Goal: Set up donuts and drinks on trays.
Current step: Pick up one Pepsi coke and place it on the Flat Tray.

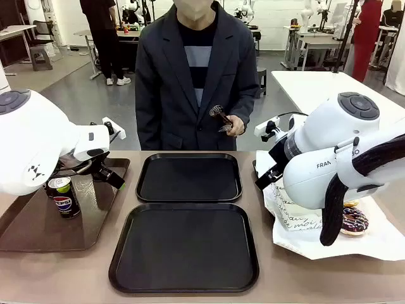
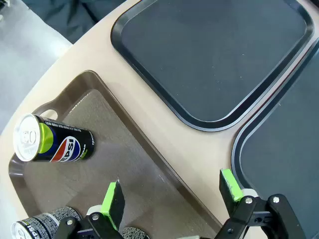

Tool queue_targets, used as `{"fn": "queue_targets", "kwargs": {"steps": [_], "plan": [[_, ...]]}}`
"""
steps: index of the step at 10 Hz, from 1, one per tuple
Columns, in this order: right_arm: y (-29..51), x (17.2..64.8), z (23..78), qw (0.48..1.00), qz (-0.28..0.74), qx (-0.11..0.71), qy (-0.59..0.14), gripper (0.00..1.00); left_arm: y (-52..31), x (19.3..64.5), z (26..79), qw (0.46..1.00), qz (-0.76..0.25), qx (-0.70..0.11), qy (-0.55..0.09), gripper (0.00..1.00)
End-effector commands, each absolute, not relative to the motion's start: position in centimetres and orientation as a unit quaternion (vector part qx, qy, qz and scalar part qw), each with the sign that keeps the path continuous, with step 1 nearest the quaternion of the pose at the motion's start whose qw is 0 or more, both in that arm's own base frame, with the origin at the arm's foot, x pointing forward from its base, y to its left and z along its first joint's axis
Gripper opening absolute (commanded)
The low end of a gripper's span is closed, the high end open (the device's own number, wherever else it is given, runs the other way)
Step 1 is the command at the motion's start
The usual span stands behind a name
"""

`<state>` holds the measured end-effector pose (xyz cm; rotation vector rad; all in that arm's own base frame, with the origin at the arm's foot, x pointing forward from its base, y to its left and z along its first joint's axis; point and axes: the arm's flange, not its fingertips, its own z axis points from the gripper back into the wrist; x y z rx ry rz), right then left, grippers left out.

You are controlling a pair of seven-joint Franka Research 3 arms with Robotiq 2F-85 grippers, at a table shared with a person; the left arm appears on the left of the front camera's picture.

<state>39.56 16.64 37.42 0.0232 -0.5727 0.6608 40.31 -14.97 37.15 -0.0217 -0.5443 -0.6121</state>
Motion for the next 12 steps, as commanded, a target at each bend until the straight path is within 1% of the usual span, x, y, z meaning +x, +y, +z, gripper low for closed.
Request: {"fn": "queue_targets", "kwargs": {"steps": [1, 12], "plan": [[16.64, 39.56, 37.42, 0.906, 0.32, 0.011, -0.277, 1.0, -14.97, 40.31, 37.15, 0.917, -0.298, -0.011, -0.265, 1.0], [16.64, 39.56, 37.42, 0.906, 0.32, 0.011, -0.277, 1.0, -14.97, 40.31, 37.15, 0.917, -0.298, -0.011, -0.265, 1.0]]}}
